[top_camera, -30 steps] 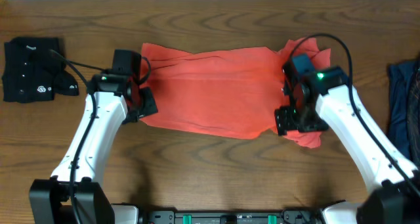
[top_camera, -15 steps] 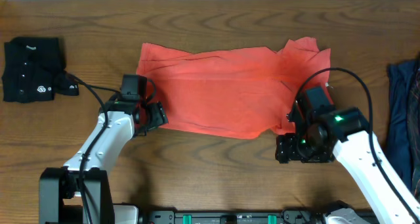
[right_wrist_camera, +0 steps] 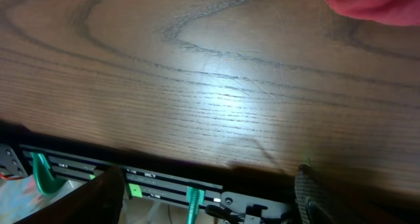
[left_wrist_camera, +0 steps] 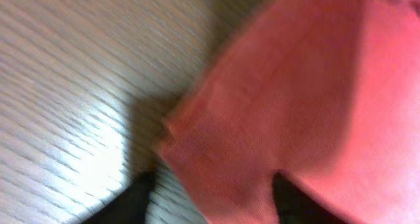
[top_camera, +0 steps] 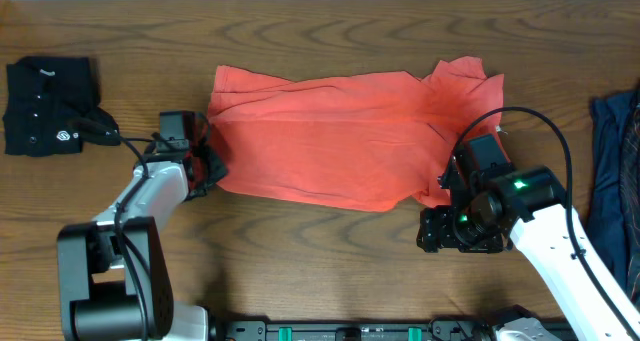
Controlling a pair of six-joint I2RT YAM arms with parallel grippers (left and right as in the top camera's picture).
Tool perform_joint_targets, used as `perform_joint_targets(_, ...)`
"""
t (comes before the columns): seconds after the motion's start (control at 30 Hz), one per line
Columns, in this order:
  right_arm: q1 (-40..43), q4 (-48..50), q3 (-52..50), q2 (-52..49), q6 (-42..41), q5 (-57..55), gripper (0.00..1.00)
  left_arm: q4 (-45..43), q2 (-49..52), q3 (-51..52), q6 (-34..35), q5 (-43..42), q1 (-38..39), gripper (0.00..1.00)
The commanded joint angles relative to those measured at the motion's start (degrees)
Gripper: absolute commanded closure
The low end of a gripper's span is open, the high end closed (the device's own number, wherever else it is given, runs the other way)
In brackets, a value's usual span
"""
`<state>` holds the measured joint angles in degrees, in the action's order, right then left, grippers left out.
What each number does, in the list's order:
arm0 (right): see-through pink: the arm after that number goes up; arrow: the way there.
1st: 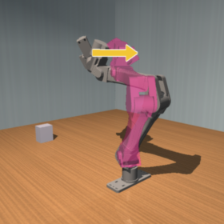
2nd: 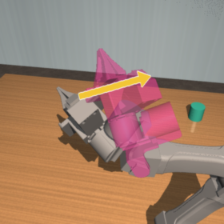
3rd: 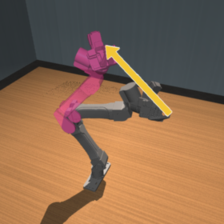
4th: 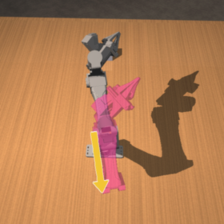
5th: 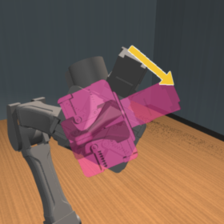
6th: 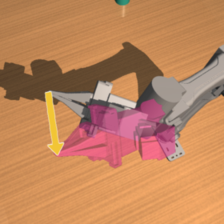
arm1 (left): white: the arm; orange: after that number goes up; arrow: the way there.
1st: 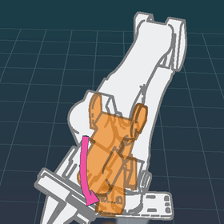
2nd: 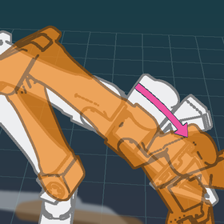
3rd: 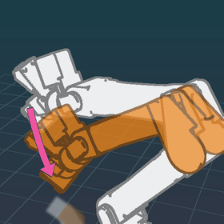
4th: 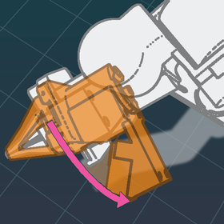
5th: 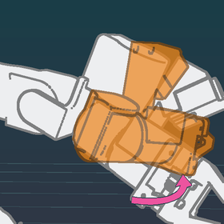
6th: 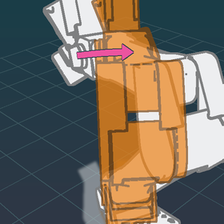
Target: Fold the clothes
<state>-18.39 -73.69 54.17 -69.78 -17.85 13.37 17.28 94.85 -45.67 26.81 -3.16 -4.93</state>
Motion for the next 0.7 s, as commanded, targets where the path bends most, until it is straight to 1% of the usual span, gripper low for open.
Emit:
perform_joint_targets(0.0,-0.4,0.0,-0.4,0.6,-1.1,1.2,0.19,0.3,4.4,2.4,0.7,-2.4,-0.9,0.85)
perform_joint_targets(0.1,-0.4,0.0,-0.4,0.6,-1.5,1.9,0.20,-0.8,4.4,2.3,0.8,-2.7,-0.9,0.86)
perform_joint_targets(0.13,-0.4,-0.1,-0.4,0.6,-1.5,2.0,0.20,-0.9,4.4,2.2,0.8,-3.0,-0.9,0.89)
perform_joint_targets(0.17,-0.4,-0.2,-0.4,0.6,-1.9,2.0,0.20,-0.9,4.4,2.1,0.8,-3.2,-0.9,0.94)
perform_joint_targets(0.23,-0.4,-0.3,-0.4,0.6,-2.5,2.1,0.20,-0.5,4.4,2.1,1.0,-3.8,-0.9,0.94)
perform_joint_targets(0.4,-0.4,0.2,-0.4,0.6,-3.2,2.1,0.20,4.6,4.4,2.2,4.9,-4.0,-0.9,0.94)
perform_joint_targets(0.53,-0.4,1.9,-0.4,0.6,-3.1,2.1,0.19,8.9,3.9,2.2,5.0,-4.0,-0.9,0.94)
perform_joint_targets(0.67,-0.4,3.8,-0.4,0.5,-3.2,1.9,0.18,11.3,0.6,2.2,4.8,-3.9,-0.9,0.94)
